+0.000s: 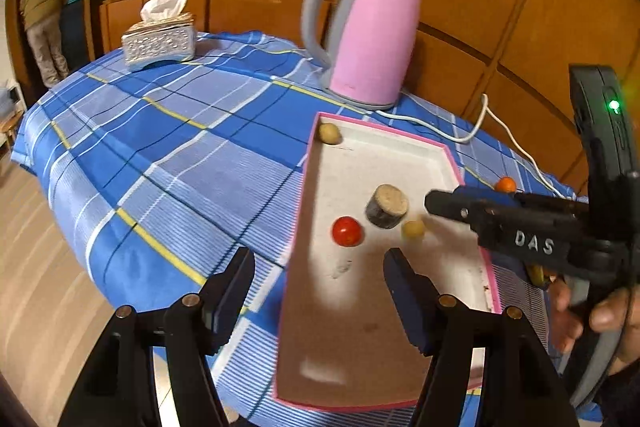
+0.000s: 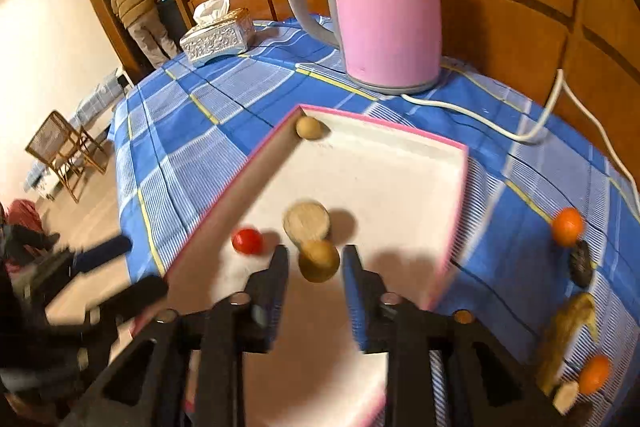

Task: Organize fruits
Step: 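Carry the yellow fruit into the tray and open the right gripper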

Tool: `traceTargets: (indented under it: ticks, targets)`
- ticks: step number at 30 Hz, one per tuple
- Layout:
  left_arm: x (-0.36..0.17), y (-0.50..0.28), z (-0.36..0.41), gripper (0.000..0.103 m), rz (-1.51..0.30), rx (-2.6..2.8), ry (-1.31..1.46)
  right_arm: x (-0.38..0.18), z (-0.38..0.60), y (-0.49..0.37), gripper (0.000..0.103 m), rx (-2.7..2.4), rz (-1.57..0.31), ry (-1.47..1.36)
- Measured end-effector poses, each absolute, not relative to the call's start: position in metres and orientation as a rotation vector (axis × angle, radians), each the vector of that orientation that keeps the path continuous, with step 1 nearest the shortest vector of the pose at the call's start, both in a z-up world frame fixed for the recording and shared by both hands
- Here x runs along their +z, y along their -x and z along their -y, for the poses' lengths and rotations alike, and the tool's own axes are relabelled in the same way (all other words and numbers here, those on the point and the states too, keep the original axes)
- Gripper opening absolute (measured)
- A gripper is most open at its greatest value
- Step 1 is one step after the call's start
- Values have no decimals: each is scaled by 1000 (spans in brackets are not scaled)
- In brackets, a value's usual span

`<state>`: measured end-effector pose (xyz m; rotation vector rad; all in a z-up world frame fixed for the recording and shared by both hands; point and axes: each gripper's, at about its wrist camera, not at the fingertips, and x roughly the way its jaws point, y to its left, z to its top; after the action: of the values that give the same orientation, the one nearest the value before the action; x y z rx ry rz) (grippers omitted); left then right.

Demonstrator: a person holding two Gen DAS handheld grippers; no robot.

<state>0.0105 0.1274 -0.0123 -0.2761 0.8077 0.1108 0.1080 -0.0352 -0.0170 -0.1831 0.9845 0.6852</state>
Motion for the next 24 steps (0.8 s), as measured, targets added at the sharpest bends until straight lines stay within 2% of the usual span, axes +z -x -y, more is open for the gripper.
traceTargets:
  ticks: [24]
  targets:
    - [-6, -10, -101, 68, -792, 70, 214, -3, 96, -59, 41, 441, -877, 202]
